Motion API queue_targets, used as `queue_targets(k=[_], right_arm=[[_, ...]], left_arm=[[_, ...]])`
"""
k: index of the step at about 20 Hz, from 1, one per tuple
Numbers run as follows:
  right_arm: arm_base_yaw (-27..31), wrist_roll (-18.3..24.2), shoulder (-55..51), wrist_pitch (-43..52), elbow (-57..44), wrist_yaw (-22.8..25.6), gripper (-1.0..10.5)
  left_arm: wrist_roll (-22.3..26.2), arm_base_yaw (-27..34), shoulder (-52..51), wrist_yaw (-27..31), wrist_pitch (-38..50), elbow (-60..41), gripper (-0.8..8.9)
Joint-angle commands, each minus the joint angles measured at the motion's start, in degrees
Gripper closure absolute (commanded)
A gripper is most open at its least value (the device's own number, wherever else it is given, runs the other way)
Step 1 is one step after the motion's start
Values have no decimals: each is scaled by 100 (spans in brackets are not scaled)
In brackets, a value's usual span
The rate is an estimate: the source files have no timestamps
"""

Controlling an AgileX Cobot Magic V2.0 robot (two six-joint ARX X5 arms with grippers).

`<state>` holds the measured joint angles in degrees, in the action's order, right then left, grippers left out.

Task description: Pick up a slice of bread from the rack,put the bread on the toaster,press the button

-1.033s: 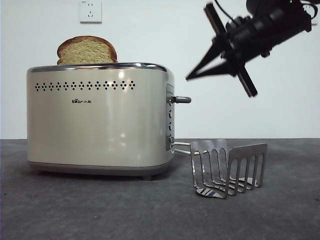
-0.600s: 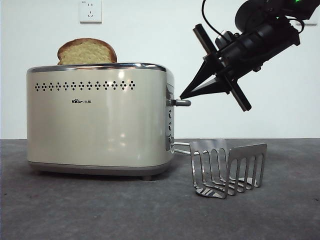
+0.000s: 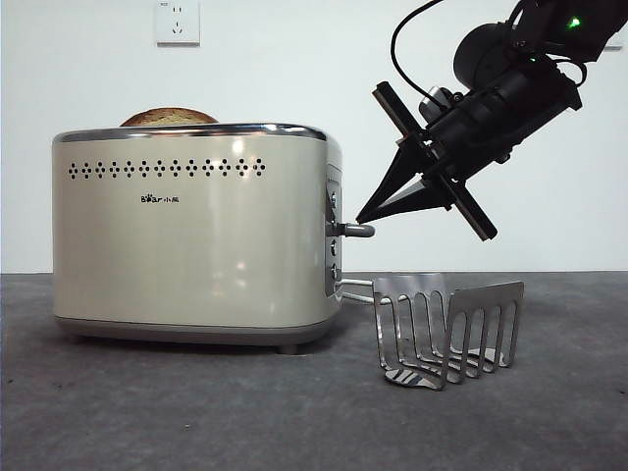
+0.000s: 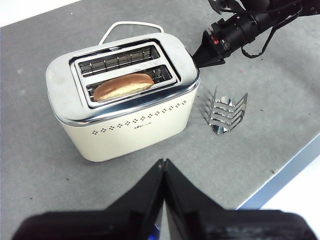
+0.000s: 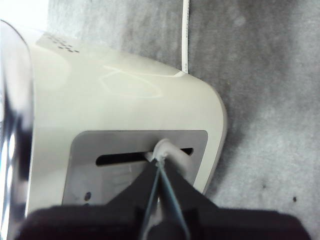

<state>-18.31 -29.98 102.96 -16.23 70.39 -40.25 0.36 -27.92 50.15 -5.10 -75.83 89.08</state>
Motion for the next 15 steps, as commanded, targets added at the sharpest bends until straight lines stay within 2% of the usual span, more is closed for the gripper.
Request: queue_targets(k=[1,15], right_arm=[[-7,66,122,-85,-37,129,954],[-11,181,824,-612,-37,234,954]], left_arm=[[-35,-13,-13,20,17,-39,822],[-35,-13,-2,20,17,-39,822]])
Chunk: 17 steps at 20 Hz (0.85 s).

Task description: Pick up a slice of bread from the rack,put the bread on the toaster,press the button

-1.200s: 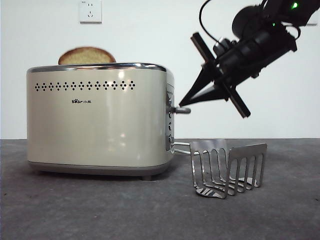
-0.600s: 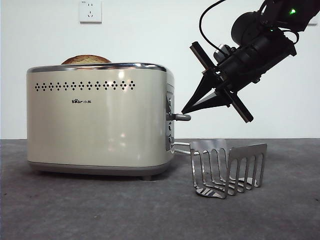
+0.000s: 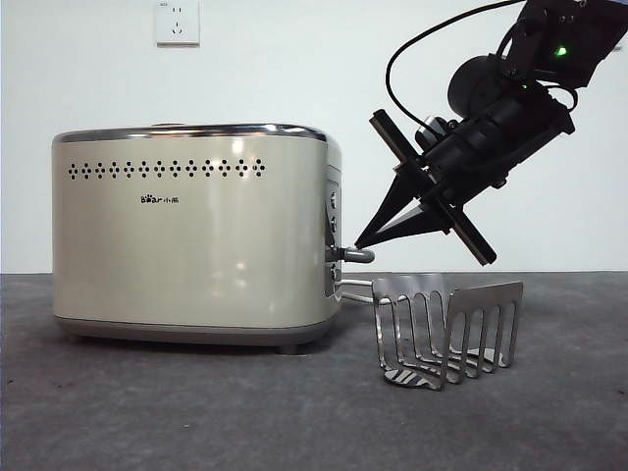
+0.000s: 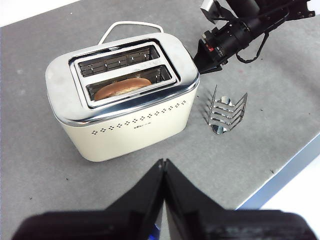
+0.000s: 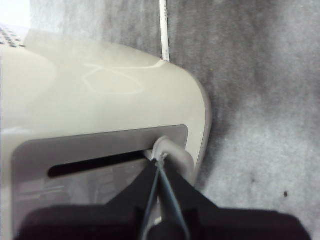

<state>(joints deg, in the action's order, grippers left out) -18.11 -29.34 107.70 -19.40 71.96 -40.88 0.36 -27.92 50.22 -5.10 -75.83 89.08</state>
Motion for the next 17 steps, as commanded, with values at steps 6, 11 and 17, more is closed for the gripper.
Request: queue_targets(k=[6,11,17], right_arm=[[-31,120,372,-356,-195,299,954],[-31,120,372,-356,-195,291,954],[-20,116,319,-439,26,142,954]], left_arm=[[-35,-13,-9,20,17,-39,822],[-35,-13,17,17,17,-39,822],[-35,-13,92,17,17,-39,822]])
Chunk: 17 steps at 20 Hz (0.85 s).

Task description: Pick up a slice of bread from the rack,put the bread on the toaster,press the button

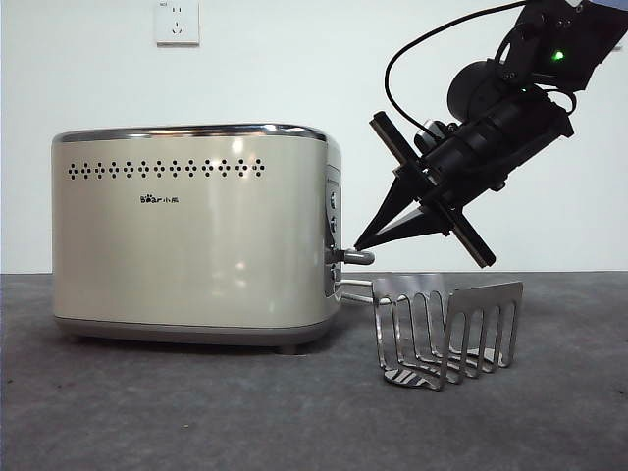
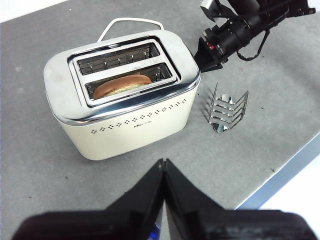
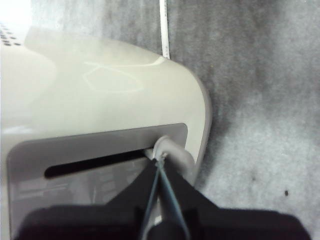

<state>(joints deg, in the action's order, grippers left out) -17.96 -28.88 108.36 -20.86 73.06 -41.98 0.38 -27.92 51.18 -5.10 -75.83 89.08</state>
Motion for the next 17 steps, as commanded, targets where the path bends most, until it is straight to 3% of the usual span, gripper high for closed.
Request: queue_targets(k=[1,7,17], right_arm=[[-35,72,232,-352,13,251,954],[-37,116,-57,-835,710,258,954],[-46,671,-1300,-2004,1453,717,953]], left_arm=[[-37,-13,7,17,17,-39,822],[-31,-13,9,17,17,-39,822],[146,-13,162,20,17,-39,822]])
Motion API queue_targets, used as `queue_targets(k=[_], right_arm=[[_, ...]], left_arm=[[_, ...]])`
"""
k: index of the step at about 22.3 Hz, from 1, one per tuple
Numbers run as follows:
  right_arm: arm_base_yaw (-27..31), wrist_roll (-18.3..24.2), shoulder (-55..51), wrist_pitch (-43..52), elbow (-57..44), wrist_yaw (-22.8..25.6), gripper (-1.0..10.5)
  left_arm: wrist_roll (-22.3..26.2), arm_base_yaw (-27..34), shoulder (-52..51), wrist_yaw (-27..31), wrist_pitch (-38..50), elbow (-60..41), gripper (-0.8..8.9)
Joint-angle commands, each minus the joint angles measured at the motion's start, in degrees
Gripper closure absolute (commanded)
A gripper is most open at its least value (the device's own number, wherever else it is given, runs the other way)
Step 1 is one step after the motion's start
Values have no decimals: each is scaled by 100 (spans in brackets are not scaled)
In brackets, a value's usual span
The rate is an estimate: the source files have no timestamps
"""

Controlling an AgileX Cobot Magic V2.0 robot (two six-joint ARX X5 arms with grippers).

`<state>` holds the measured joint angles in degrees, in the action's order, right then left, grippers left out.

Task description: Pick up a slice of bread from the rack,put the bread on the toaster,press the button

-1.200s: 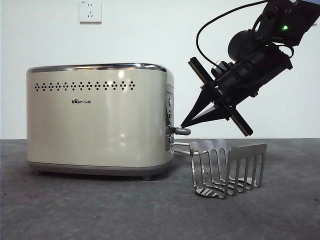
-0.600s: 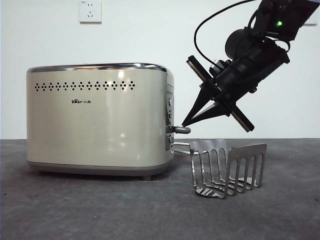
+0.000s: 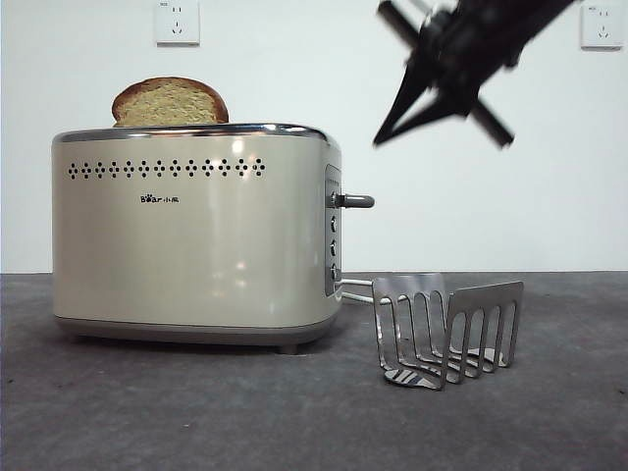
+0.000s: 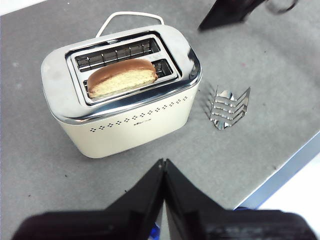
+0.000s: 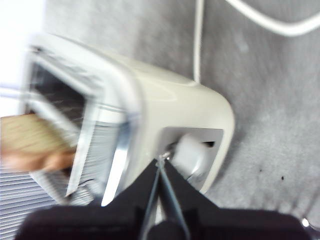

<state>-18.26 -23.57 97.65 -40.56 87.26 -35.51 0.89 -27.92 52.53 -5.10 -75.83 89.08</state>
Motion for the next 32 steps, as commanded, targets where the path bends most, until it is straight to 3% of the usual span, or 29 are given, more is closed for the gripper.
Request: queue_targets(k=[1,4,7,13,16,19,21,32], right_arm=[[-15,160,-474,-118,33,173,953],[-15,306,-1215,-407,33,564,950],[-15,581,-2083,-896,35,1416,950],[-9,1058,-3729,-1718,35,4098,948],[-9,1145,-4129,-2413,35,5761,948],[-9,1143,-4201,-3432,35,7012,948],[-9,1167,-4148,-3858,20,7243,947],[-9,1167,-3764,-3858,17,7257,947]], left_arm=[[96,-13,59,20,17,-39,822],[94,-13,144,20,17,-39,817],[85,-13,188,17,17,-39,817],[87,-13,409,20,17,-39,817],[85,-13,680,20,20,-37,817],[85,-13,1036,20,20,-37,817],[87,-13,1246,20,17,-39,817],[225,13,1873,61,17,-39,817]])
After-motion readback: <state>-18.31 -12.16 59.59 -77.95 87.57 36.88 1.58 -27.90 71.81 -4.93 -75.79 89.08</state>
